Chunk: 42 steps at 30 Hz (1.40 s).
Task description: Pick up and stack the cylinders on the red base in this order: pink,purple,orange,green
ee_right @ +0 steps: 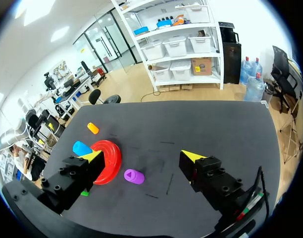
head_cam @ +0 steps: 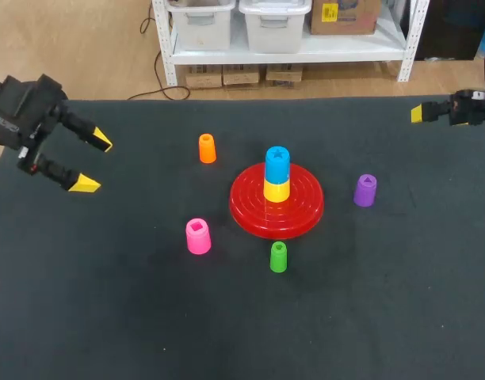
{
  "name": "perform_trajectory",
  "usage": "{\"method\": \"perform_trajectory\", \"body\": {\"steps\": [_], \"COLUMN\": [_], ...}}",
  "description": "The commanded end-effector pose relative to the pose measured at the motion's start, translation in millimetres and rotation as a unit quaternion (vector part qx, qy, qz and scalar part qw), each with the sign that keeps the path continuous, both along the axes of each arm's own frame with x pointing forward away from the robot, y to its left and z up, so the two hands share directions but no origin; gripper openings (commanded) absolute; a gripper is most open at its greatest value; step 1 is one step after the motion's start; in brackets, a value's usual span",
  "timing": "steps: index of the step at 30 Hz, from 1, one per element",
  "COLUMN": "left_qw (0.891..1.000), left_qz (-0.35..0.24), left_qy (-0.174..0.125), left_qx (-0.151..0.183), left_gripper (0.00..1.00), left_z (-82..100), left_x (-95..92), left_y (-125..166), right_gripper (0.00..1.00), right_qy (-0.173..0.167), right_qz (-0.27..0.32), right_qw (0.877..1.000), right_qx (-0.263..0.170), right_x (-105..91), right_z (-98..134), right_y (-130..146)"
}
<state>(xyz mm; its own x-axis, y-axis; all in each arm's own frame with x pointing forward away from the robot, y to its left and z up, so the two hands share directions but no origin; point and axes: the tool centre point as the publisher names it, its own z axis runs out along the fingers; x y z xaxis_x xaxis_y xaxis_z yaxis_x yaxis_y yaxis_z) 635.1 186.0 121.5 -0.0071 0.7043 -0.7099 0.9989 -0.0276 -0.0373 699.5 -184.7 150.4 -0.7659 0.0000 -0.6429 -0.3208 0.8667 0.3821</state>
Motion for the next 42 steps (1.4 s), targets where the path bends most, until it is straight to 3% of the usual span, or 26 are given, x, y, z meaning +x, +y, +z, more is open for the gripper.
{"method": "perform_trajectory", "body": {"steps": [1, 10, 19, 42], "left_qw": [1.000, 0.997, 0.999, 0.998], "left_qz": [-0.027, -0.078, -0.002, 0.044], "left_qy": [0.003, -0.017, -0.028, -0.038], "left_qx": [-0.011, -0.021, -0.017, -0.007], "left_gripper": [1.00, 1.00, 1.00, 1.00], "left_z": [-4.1, -2.8, -5.4, -12.0], "left_x": [-0.3, -7.5, 2.6, 8.1], "left_y": [2.1, 8.3, 15.3, 18.0], "right_gripper": [1.00, 1.00, 1.00, 1.00], "right_qy": [0.000, 0.000, 0.000, 0.000], "right_qz": [0.000, 0.000, 0.000, 0.000], "right_qw": [1.000, 1.000, 1.000, 1.000], "right_qx": [0.000, 0.000, 0.000, 0.000], "right_x": [0.0, 0.0, 0.0, 0.0], "right_z": [-0.1, -0.1, -0.1, -0.1], "right_y": [-0.2, -0.2, -0.2, -0.2]}}
